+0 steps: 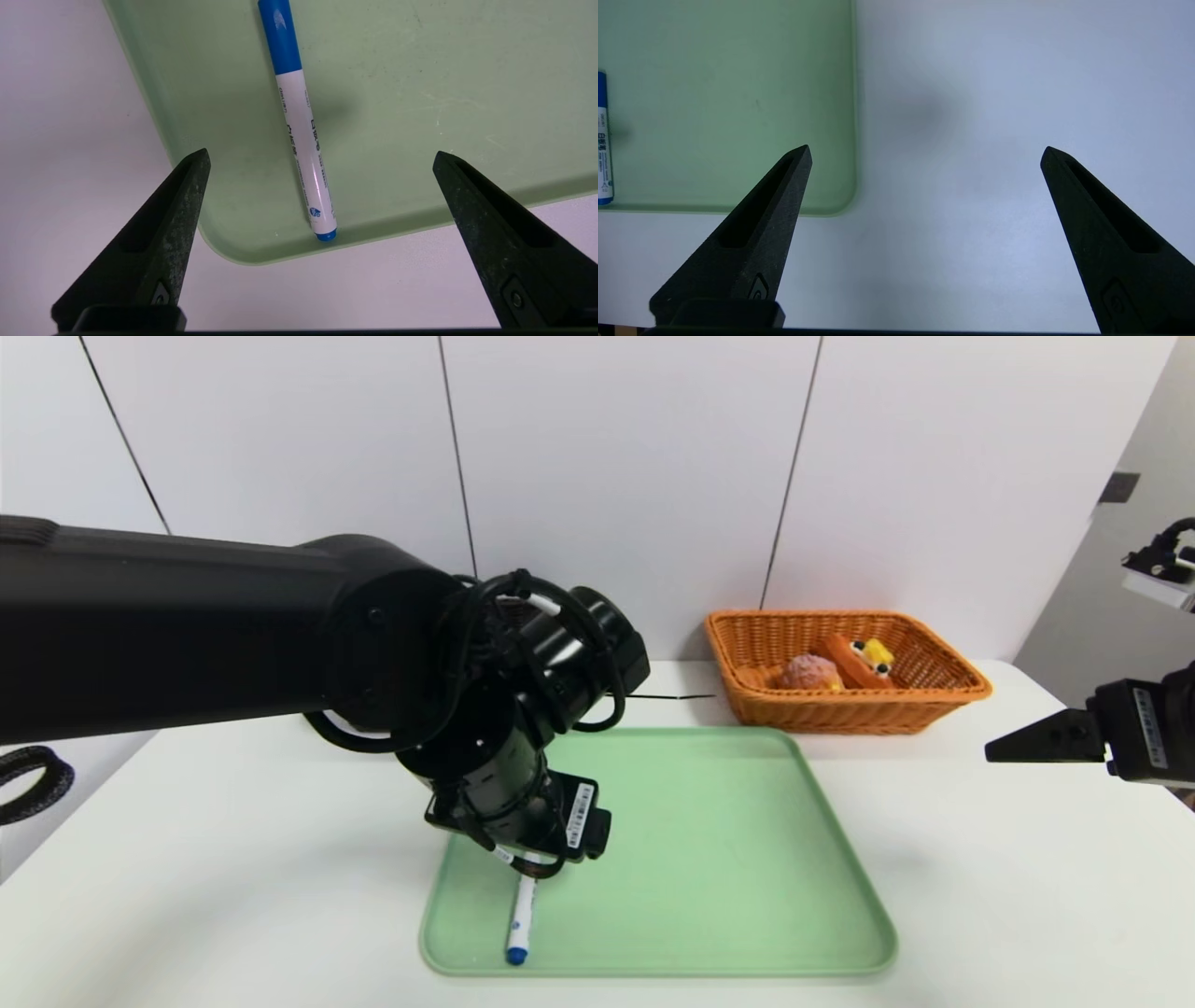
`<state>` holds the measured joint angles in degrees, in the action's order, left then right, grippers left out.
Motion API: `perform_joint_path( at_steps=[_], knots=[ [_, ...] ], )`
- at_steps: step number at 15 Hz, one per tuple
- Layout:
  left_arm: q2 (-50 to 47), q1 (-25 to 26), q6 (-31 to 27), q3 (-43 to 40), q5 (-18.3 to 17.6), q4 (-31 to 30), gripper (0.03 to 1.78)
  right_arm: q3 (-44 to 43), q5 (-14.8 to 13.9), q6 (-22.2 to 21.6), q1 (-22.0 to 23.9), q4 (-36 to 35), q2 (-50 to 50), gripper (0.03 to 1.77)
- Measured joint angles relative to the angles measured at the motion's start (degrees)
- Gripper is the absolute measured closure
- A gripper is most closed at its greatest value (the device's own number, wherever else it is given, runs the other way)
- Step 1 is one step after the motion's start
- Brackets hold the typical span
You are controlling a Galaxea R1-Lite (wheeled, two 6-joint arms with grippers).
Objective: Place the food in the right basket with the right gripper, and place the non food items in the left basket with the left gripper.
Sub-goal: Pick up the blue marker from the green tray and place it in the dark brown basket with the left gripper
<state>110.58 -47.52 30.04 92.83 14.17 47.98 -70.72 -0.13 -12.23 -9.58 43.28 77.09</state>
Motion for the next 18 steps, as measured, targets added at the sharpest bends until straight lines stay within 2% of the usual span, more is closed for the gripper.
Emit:
perform_joint_path(
  at_steps=[2, 5, 9, 18],
  knots=[
    [1.5, 0.3, 0.0, 0.2, -0.1, -0.1, 0.12, 1.1, 0.0, -0.3, 0.0, 0.0, -0.2, 0.11],
    [3.8, 2.1, 0.2, 1.5, -2.8, 0.0, 0.12, 1.6, 0.2, -0.5, 0.0, -0.1, -0.1, 0.11],
    [5.8, 3.8, 0.8, 2.0, -4.5, -0.2, 0.12, 2.5, 0.2, -0.5, 0.0, -0.1, -0.1, 0.11],
    [7.0, 4.1, 2.0, 1.4, -5.1, 0.1, 0.12, 3.4, 0.3, -0.6, 0.2, -0.2, 0.0, 0.11]
  ],
)
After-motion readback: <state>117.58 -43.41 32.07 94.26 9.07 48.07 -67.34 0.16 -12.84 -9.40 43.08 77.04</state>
